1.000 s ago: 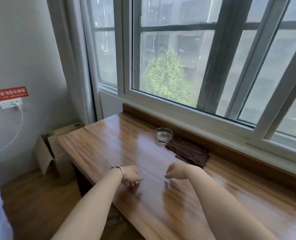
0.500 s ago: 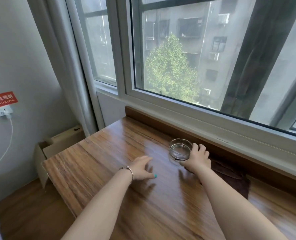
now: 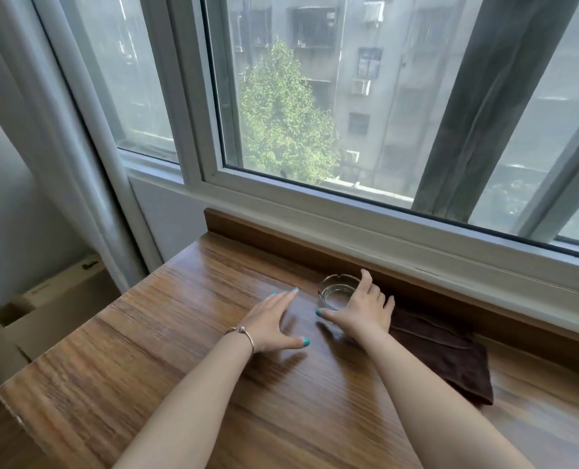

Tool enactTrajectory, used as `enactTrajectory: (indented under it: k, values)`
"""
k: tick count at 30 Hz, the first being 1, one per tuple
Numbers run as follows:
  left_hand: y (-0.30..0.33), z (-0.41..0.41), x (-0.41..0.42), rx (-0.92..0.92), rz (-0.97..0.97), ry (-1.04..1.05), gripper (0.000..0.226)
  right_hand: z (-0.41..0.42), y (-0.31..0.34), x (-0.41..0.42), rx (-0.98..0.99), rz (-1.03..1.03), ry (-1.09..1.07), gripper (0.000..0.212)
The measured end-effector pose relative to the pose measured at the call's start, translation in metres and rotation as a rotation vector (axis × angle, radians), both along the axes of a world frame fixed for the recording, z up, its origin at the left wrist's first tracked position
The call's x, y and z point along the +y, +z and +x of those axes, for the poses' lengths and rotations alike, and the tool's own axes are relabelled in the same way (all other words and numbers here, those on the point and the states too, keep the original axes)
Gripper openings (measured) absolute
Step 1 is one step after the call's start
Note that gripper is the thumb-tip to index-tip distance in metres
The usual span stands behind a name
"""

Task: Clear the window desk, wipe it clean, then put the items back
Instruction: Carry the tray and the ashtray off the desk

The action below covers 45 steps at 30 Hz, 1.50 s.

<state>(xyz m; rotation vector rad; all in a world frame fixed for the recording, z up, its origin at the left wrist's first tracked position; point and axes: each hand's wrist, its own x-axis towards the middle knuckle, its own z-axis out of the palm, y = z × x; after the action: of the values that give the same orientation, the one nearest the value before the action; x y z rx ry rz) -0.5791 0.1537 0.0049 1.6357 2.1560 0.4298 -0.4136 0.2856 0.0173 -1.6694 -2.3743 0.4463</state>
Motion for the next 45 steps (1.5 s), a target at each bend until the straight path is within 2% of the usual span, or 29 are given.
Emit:
enactTrajectory:
  k: [6, 8, 10, 13, 16, 21, 23, 25, 32, 35, 40, 43, 45]
  values:
    - [0.002, -0.012, 0.018, -0.050, -0.015, -0.059, 0.111, -0.007, -0.009, -0.007, 0.110, 0.052, -0.092, 0.124]
    - [0.003, -0.015, 0.023, -0.051, 0.009, -0.061, 0.101, -0.009, -0.011, -0.009, 0.163, 0.042, -0.116, 0.119]
    - [0.004, -0.011, 0.029, -0.104, 0.073, -0.017, 0.081, -0.010, -0.013, -0.013, 0.205, 0.046, -0.133, 0.116]
    - [0.014, 0.003, 0.042, -0.380, 0.147, 0.111, 0.056, -0.009, -0.012, -0.022, 0.226, 0.077, -0.122, 0.115]
    - [0.025, 0.018, 0.057, -0.668, 0.167, 0.195, 0.050, -0.004, -0.007, -0.032, 0.248, 0.100, -0.094, 0.116]
    - [0.028, 0.043, 0.076, -0.926, 0.135, 0.181, 0.053, 0.019, 0.005, -0.046, 0.272, 0.157, -0.125, 0.115]
    - [0.027, 0.054, 0.080, -1.010, 0.091, 0.167, 0.043, 0.029, 0.008, -0.050, 0.266, 0.189, -0.141, 0.112]
    - [0.027, 0.071, 0.084, -1.038, 0.067, 0.064, 0.031, 0.045, 0.013, -0.056, 0.286, 0.210, -0.203, 0.112]
    - [0.050, 0.147, 0.076, -1.100, 0.018, -0.101, 0.029, 0.120, 0.023, -0.073, 0.321, 0.263, -0.330, 0.110]
    - [0.058, 0.189, 0.072, -1.149, -0.001, -0.163, 0.021, 0.157, 0.025, -0.084, 0.374, 0.291, -0.421, 0.108]
    - [0.061, 0.263, 0.064, -1.131, -0.084, -0.305, 0.029, 0.227, 0.025, -0.106, 0.340, 0.342, -0.549, 0.106]
    - [0.057, 0.312, 0.058, -1.104, -0.122, -0.422, 0.025, 0.274, 0.023, -0.122, 0.327, 0.320, -0.621, 0.107]
    - [0.054, 0.347, 0.053, -1.083, -0.165, -0.485, 0.034, 0.307, 0.022, -0.133, 0.348, 0.299, -0.672, 0.108]
